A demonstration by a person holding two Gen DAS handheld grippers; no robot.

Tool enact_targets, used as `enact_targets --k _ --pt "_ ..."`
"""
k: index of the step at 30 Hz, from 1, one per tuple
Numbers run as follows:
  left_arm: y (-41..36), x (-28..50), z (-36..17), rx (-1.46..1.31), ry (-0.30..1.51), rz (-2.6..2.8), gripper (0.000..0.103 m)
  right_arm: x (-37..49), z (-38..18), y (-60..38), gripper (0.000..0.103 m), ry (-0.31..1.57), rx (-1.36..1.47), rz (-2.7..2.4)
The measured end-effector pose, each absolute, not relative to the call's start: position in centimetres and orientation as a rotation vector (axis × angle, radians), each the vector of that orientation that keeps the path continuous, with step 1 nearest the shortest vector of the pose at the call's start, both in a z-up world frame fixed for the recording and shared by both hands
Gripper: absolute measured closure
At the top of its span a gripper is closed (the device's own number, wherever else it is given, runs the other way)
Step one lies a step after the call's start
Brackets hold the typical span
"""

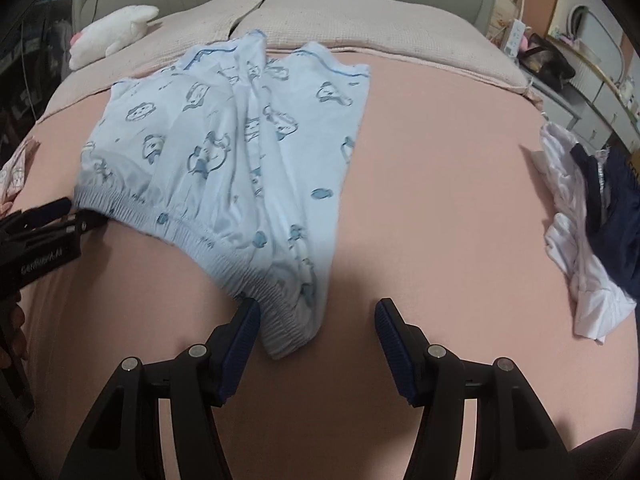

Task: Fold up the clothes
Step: 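Move both open grippers over the elastic cuffs of the pants, then grasp the elastic cuff band with the right gripper and lift it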

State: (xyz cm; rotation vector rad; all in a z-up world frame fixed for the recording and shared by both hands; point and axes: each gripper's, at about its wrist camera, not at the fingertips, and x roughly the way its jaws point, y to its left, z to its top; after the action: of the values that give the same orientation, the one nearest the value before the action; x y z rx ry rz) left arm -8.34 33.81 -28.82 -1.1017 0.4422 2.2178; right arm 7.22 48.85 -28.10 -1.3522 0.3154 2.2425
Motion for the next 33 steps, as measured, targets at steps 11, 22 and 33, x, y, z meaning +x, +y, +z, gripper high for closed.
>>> enact_targets --k 11,22,33 --pt "32.8 -7.5 -25.7 -0.973 0.466 2.269 0.096 6.9 -28.6 48.0 0.034 0.279 -1.37 2.214" --pt "30.1 -6.6 -25.9 -1.081 0.366 2.137 0.093 7.8 -26.4 49.3 0.082 0.46 -1.264 2.295" --pt "33.3 -6.4 -26.9 -1.009 0.482 2.109 0.0 6.5 -21.8 50.1 0.093 0.534 -1.096 2.5"
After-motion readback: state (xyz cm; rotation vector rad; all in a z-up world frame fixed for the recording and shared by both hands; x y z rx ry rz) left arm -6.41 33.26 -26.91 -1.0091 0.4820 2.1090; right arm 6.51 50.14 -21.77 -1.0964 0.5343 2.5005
